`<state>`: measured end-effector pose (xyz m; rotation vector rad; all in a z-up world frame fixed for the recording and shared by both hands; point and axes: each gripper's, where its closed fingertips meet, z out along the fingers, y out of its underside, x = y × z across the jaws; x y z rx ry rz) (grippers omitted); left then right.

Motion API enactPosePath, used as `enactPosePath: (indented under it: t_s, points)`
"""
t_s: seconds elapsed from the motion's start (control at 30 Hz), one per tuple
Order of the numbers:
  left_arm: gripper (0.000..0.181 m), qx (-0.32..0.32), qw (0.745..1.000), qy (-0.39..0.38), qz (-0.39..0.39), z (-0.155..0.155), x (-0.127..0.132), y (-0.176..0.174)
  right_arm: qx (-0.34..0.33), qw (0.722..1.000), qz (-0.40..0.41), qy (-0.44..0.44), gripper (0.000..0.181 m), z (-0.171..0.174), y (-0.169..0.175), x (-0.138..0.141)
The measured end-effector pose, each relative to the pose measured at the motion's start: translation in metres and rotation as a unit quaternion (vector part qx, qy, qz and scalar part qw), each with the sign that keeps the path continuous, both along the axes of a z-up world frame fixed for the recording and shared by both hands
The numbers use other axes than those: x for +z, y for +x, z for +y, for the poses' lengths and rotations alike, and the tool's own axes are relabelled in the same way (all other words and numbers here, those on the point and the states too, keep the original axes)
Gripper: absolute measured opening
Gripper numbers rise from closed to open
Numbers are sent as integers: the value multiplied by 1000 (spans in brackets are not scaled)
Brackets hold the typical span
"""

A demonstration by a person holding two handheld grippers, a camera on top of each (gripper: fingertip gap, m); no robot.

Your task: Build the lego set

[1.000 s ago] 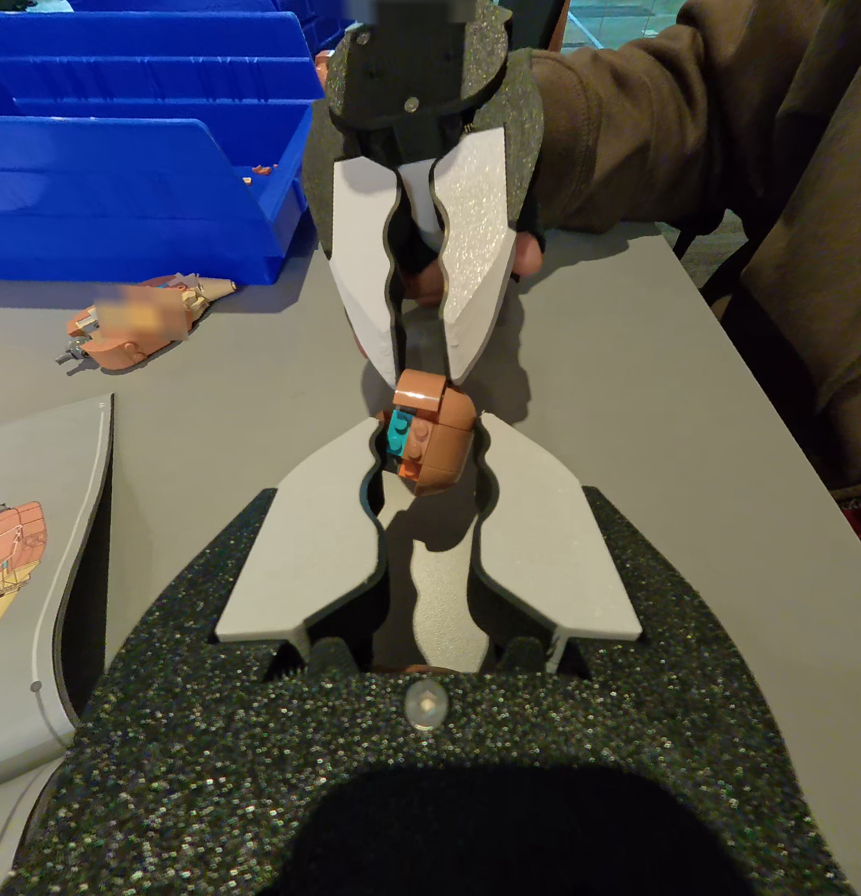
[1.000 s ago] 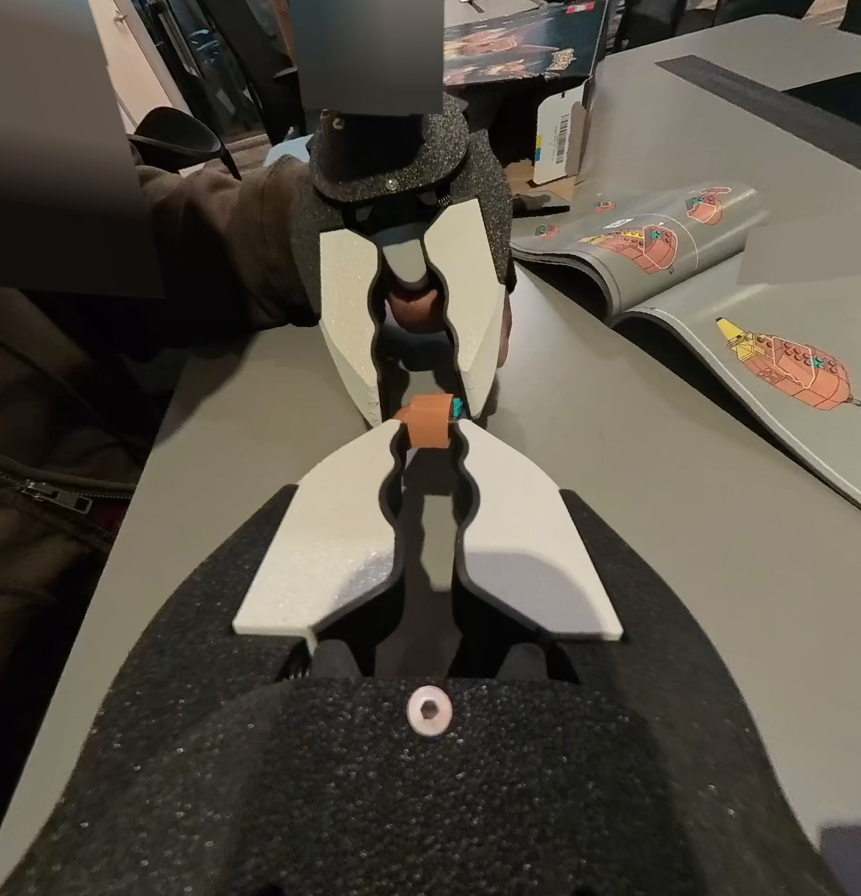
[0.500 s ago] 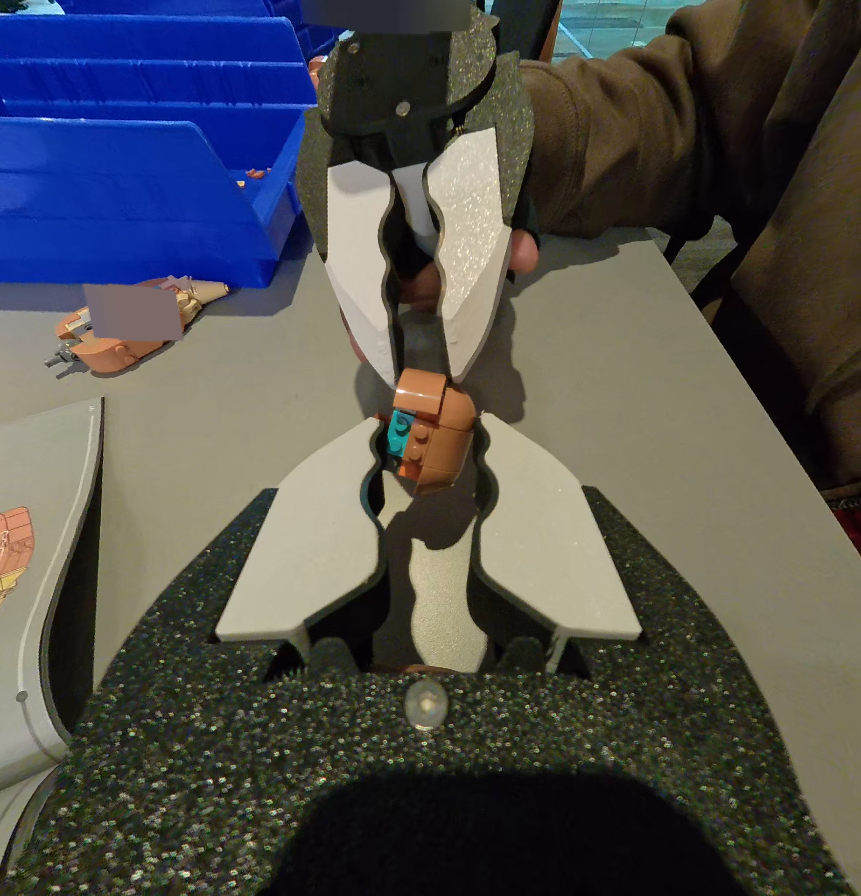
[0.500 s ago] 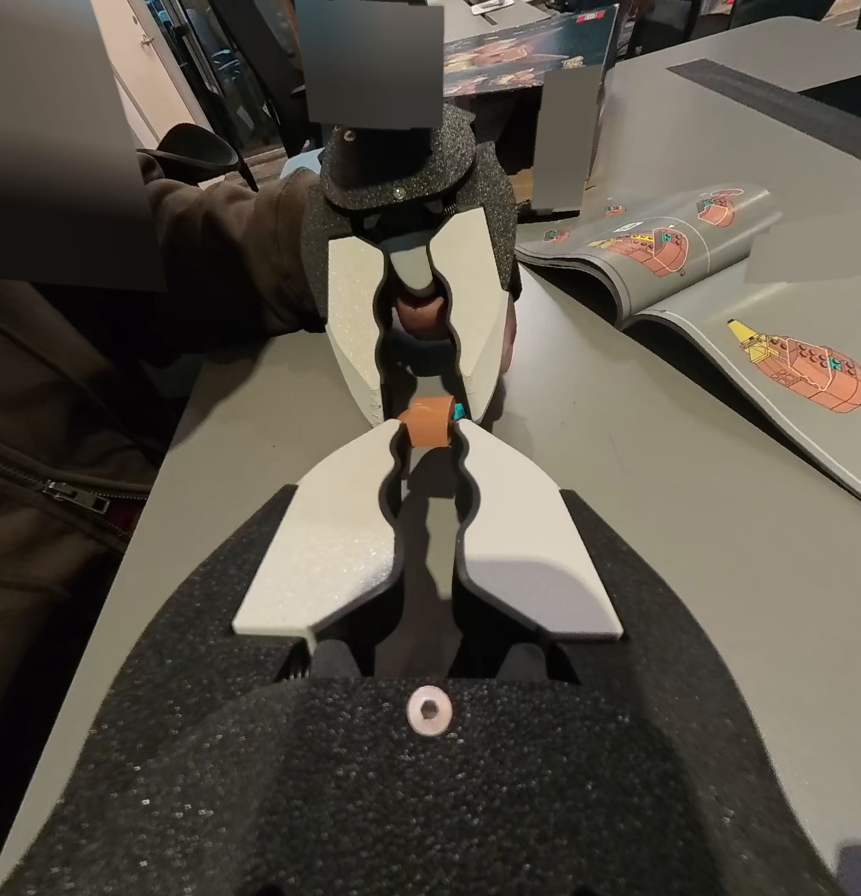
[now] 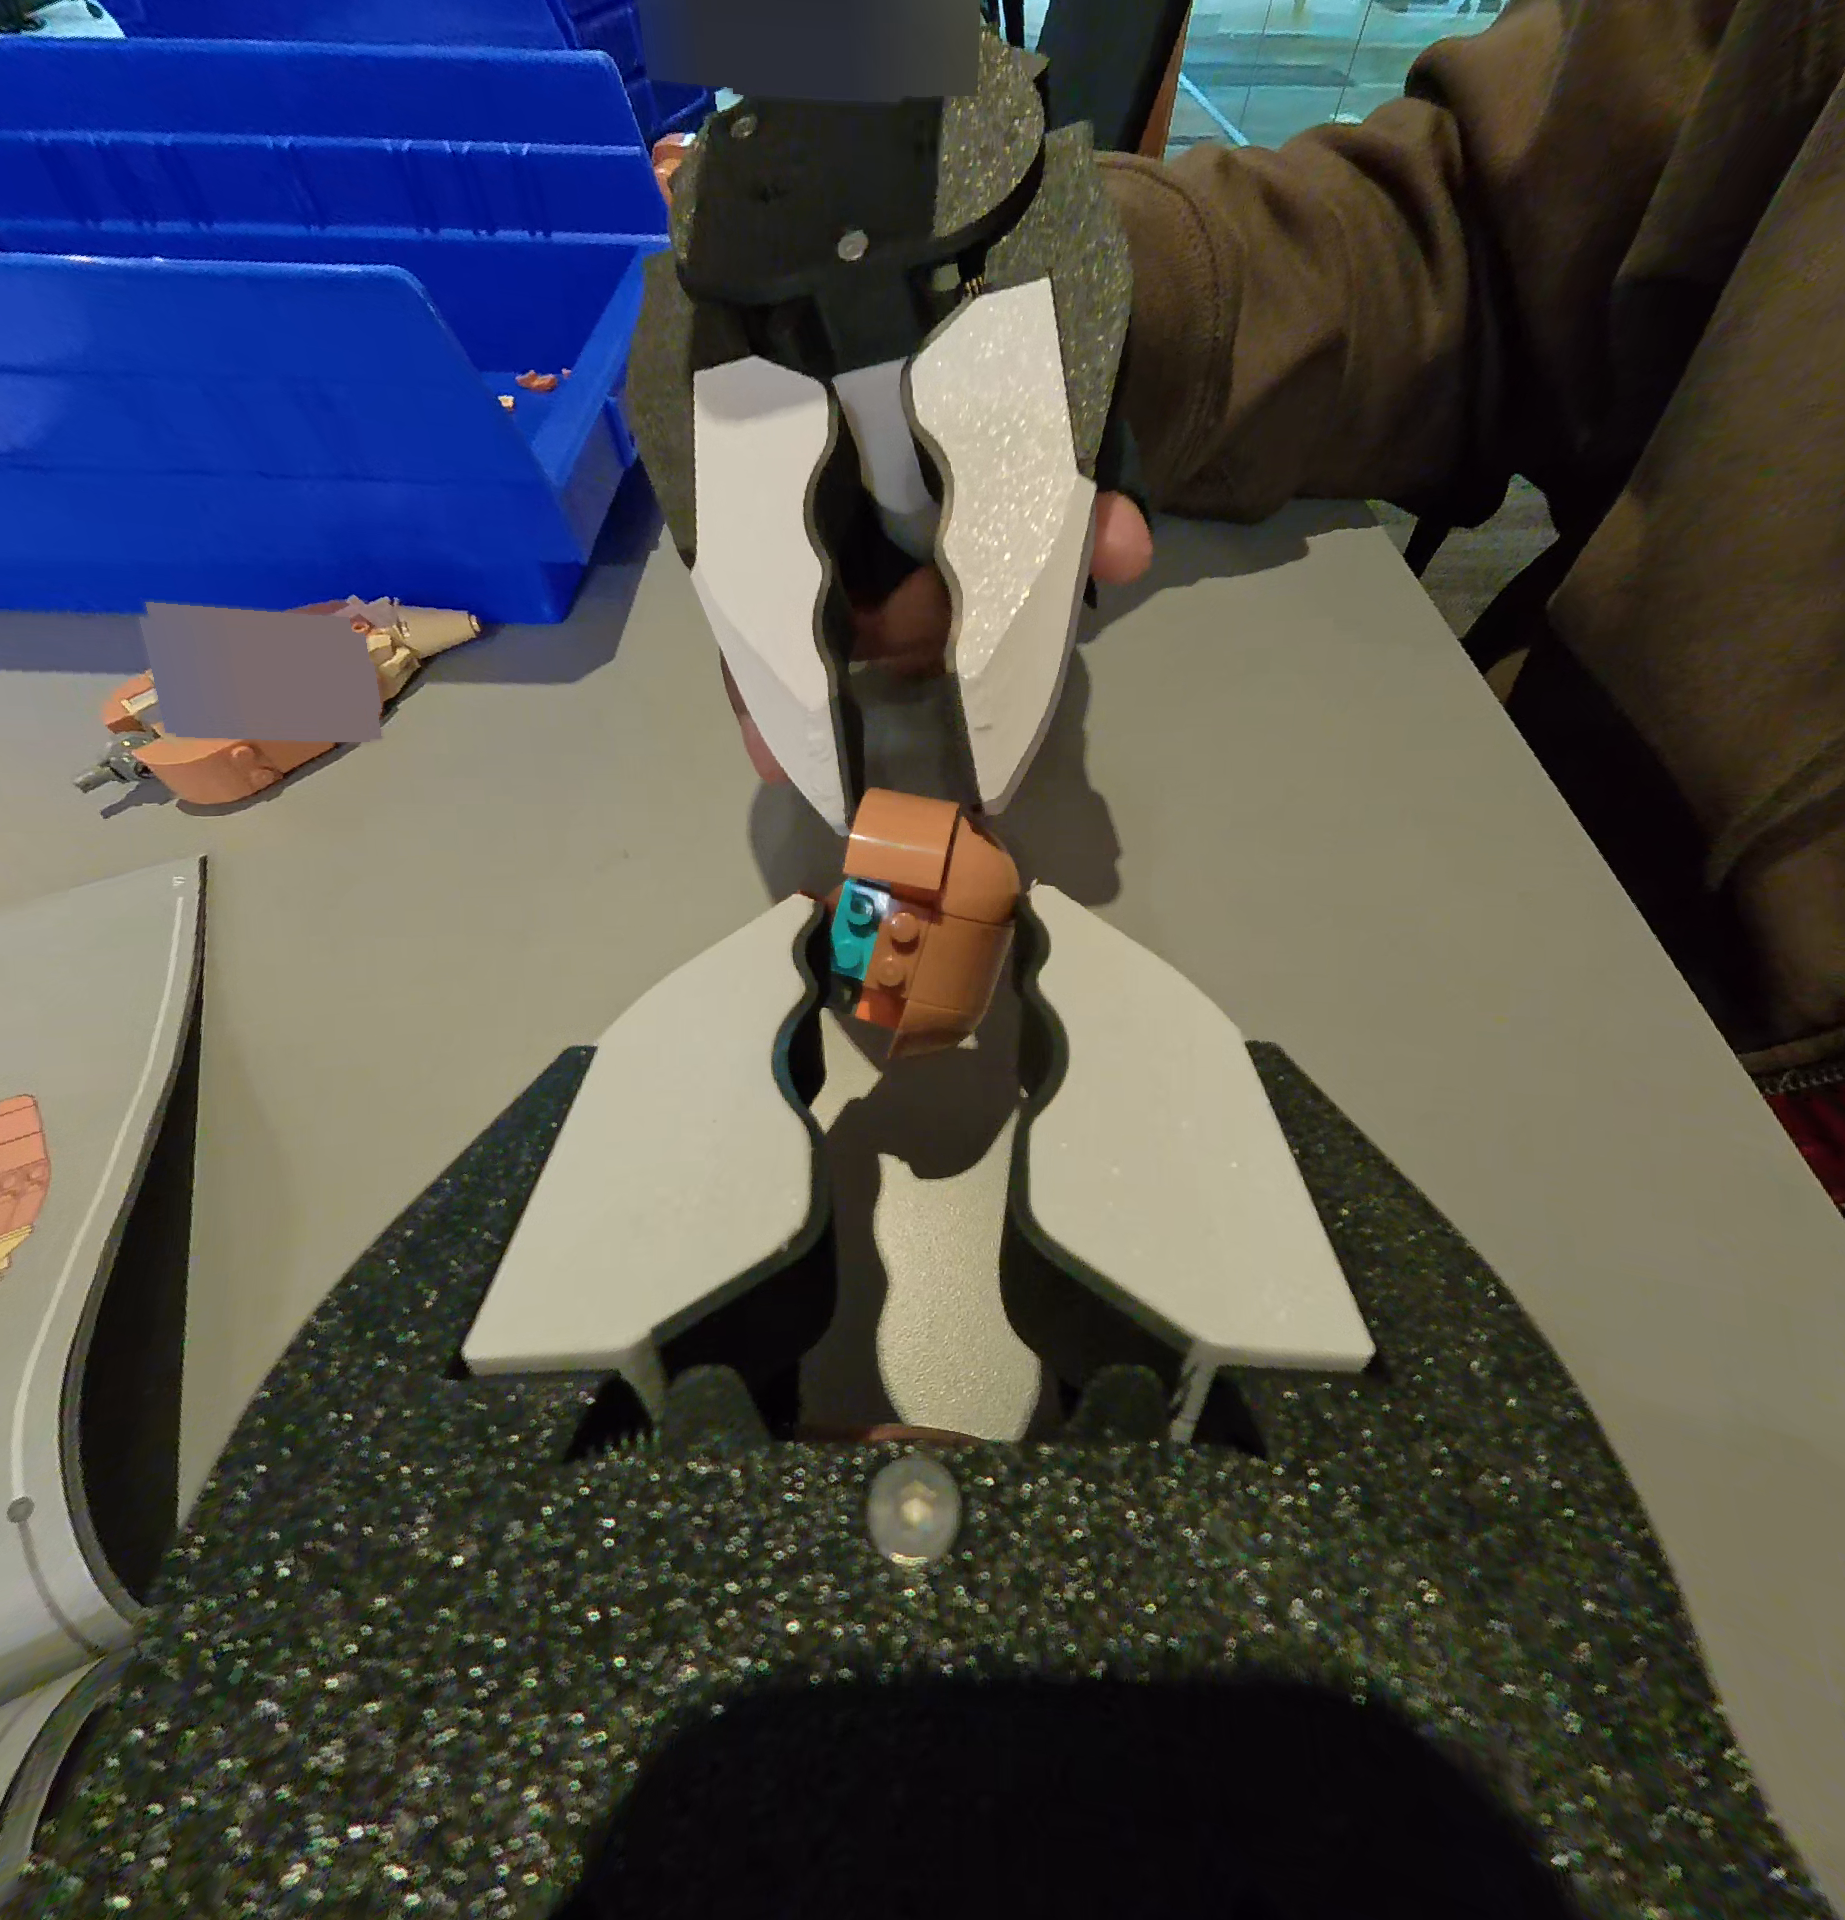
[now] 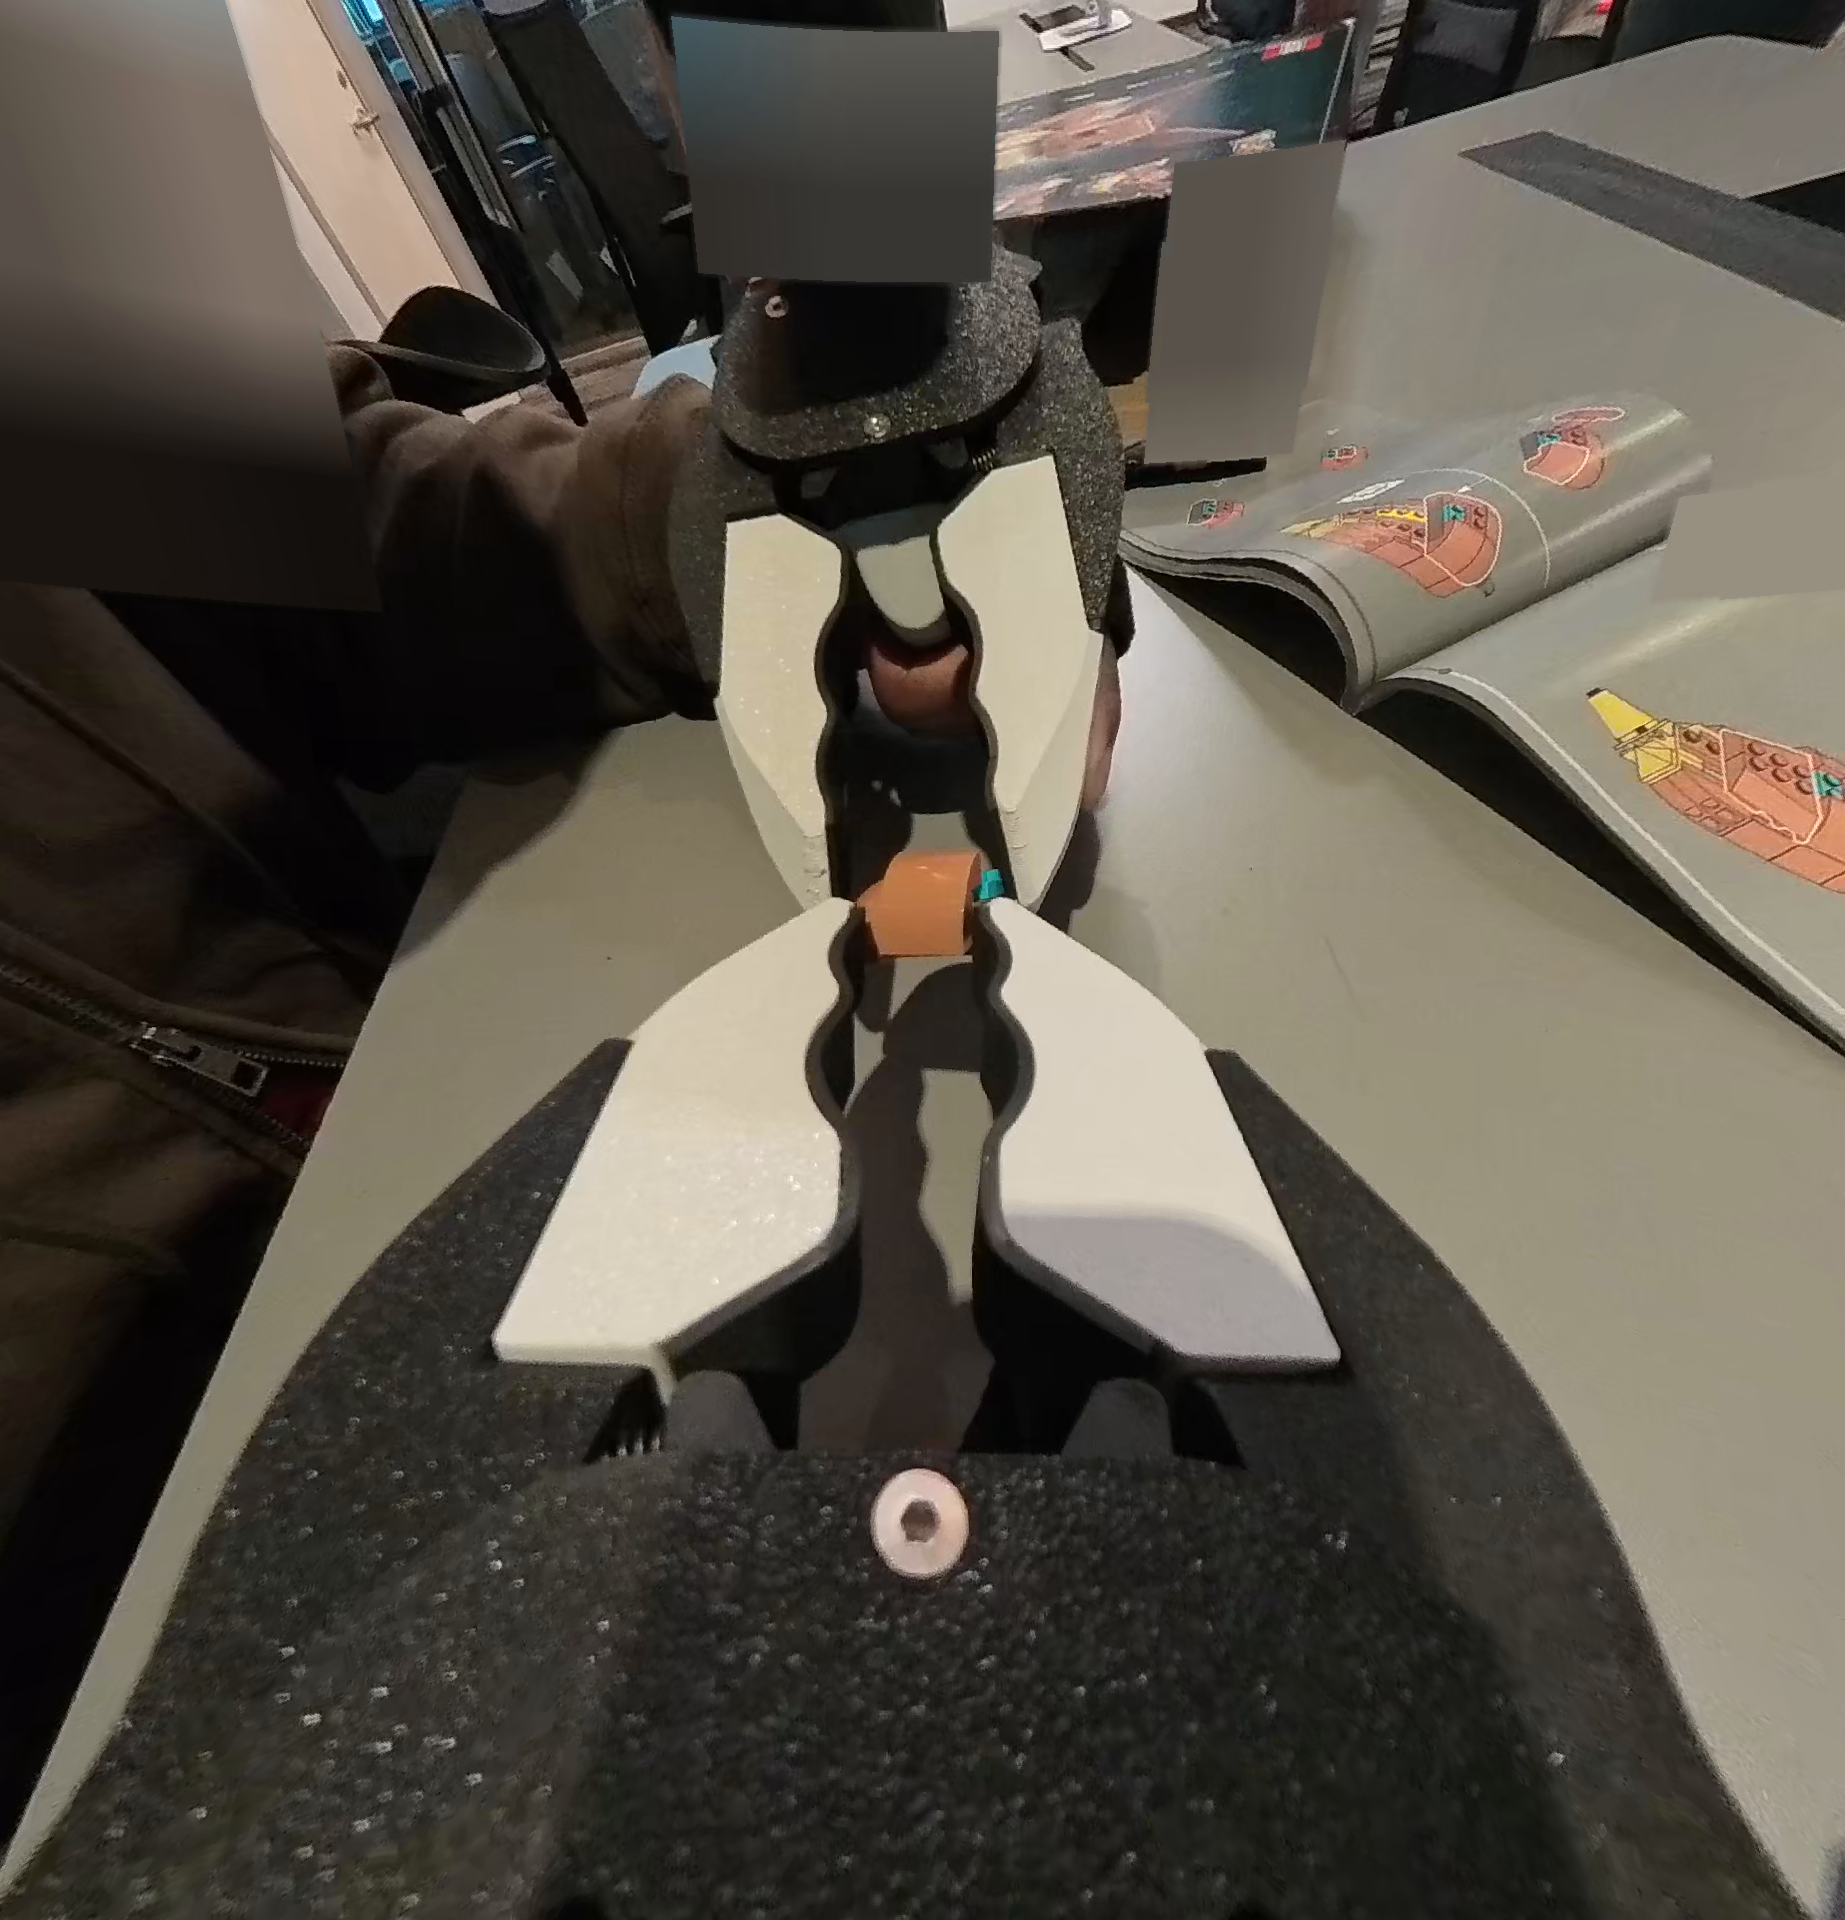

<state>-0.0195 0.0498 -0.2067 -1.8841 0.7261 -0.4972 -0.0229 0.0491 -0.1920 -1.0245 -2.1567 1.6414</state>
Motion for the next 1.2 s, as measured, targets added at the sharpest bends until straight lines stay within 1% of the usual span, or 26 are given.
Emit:
enactPosePath:
  t_s: [0.43, 0.5, 0.57, 0.63, 0.73, 0.8, 0.87, 1.0, 1.13, 1.2]
  points:
    - [34, 0, 1000, 4, -7, 0, 2, 0, 0, 999, 25, 23, 23, -1, -1, 2]
    - [34, 2, 1000, 2, -7, 0, 2, -1, -3, 998, 47, 50, 25, 4, -1, 3]
    - [34, 4, 1000, -1, -4, -1, 2, -3, -5, 991, 85, 98, 27, 11, -1, 5]
    - [34, 7, 1000, -7, -2, -1, 2, -4, 5, 975, 146, 166, 29, 18, -1, 9]
    - [34, 12, 1000, -16, 0, -2, 2, -7, 48, 932, 238, 268, 33, 18, 2, 16]
    - [33, 17, 1000, -22, -3, -3, 2, -9, 84, 899, 276, 328, 38, 16, 1, 15]
    - [33, 21, 999, -28, -8, -3, 2, -12, 118, 872, 294, 373, 43, 12, -4, 10]
    - [33, 23, 999, -32, -13, -4, 2, -15, 166, 827, 323, 429, 47, 3, -13, -2]
    - [33, 21, 999, -35, -18, -6, 3, -15, 193, 796, 348, 456, 45, -4, -18, -7]
    - [33, 19, 999, -37, -21, -7, 3, -16, 200, 787, 359, 460, 42, -7, -18, -6]
